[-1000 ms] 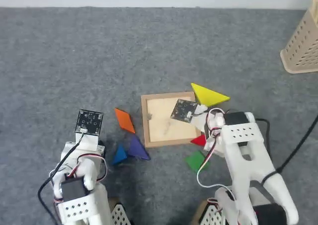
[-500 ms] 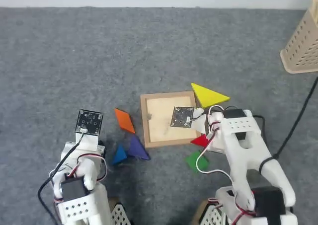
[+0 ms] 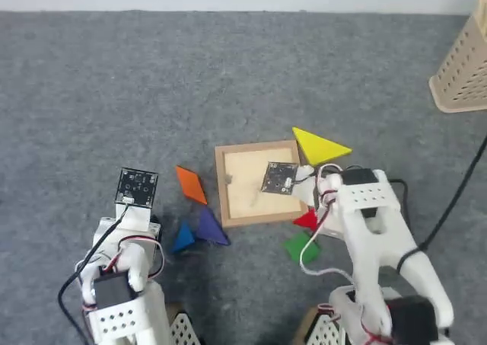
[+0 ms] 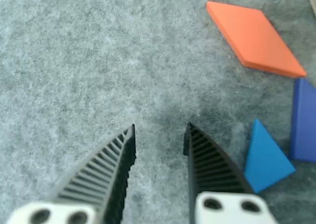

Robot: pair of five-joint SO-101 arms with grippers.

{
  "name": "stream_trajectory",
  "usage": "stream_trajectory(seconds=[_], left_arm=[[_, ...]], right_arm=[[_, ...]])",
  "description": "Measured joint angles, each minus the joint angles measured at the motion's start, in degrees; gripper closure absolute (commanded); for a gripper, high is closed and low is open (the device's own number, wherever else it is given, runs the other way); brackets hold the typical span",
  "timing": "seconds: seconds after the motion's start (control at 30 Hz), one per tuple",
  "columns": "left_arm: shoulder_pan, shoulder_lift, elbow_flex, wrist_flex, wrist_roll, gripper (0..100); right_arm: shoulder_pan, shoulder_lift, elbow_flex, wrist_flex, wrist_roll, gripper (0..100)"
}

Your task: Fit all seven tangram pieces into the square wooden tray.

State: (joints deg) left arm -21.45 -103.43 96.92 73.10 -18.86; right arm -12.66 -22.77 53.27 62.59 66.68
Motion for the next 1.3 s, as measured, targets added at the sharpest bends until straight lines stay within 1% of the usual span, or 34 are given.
stream_trajectory(seconds=[0.23,0.47,0.57,0.63,0.73,0.8,1.0,1.13,1.23,1.3], left_arm=[[0.0,0.0,0.0,0.0,0.0,85],[0.0,0.0,0.0,0.0,0.0,85],[0.0,0.0,0.0,0.0,0.0,85],[0.0,0.0,0.0,0.0,0.0,85],[0.0,0.0,0.0,0.0,0.0,85],[0.0,0.0,0.0,0.0,0.0,85],[0.0,0.0,0.0,0.0,0.0,85],[0.0,0.0,0.0,0.0,0.0,85],[0.0,0.0,0.0,0.0,0.0,85],[0.0,0.0,0.0,0.0,0.0,85]], right_arm=[[-2.9,-3.1,4.6,1.8,-0.3,66.6],[-3.1,-4.0,9.9,-3.6,-0.5,66.9],[-3.2,-4.0,10.0,-6.0,-4.3,67.1],[-3.3,-4.0,10.0,-7.9,-6.9,70.0],[-3.3,-4.0,10.0,-10.5,-10.0,77.5],[-3.3,-4.0,10.0,-11.7,-11.2,80.5],[-3.1,-4.3,10.5,-13.0,-12.0,80.6],[-3.0,-5.4,12.8,-15.4,-12.0,76.0],[-3.1,-5.4,13.5,-16.0,-12.0,77.2],[-3.1,-5.4,13.6,-16.3,-12.0,79.8]])
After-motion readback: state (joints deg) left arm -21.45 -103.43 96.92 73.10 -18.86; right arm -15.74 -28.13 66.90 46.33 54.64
